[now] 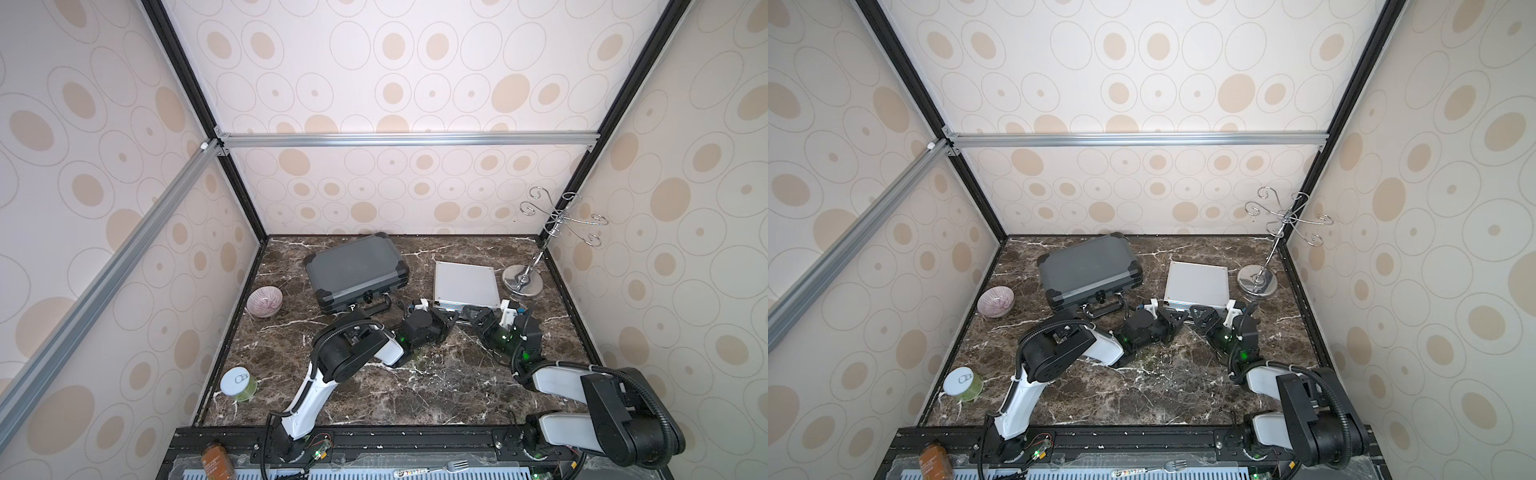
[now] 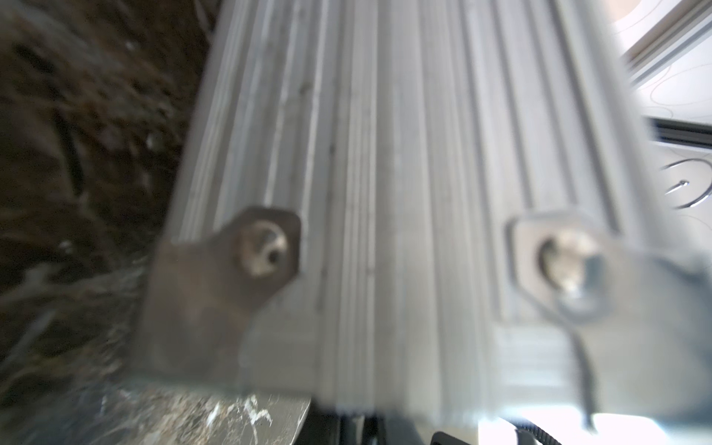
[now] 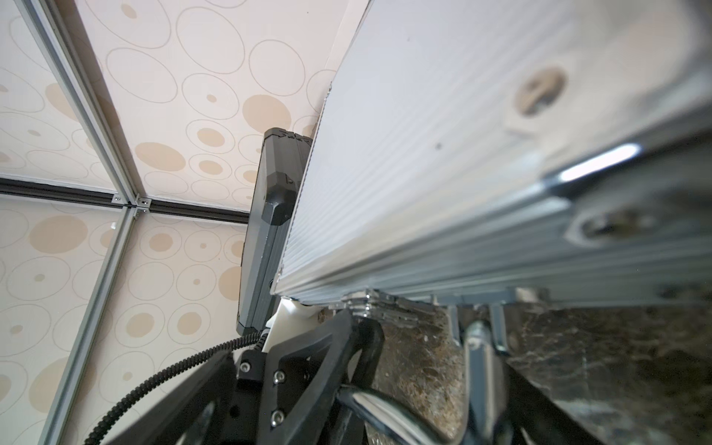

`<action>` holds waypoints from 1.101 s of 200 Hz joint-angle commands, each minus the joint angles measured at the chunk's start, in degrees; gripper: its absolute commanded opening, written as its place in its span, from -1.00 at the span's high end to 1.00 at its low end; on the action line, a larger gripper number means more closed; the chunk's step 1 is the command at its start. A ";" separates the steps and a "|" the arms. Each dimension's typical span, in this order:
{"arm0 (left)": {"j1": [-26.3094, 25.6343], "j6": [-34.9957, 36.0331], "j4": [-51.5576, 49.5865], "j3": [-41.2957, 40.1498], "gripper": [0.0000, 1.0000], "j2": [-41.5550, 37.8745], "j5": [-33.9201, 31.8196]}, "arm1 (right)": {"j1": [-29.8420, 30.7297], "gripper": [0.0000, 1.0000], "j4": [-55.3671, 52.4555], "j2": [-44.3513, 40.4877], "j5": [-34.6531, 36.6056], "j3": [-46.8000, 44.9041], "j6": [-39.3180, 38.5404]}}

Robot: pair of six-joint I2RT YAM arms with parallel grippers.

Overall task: Open the poker set cases
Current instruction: Open the fastener on the poker set case.

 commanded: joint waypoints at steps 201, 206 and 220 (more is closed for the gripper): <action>-0.59 -11.61 15.54 3.63 1.00 0.10 -0.08 | 1.20 -0.89 19.58 13.03 -2.19 3.10 10.48; -0.57 -11.61 15.59 3.62 1.00 0.10 -0.16 | 1.18 -0.89 19.30 12.87 -2.18 3.01 10.50; -0.52 -11.62 15.55 3.46 1.00 0.10 -0.29 | 1.20 -0.89 18.66 12.43 -2.59 2.97 10.42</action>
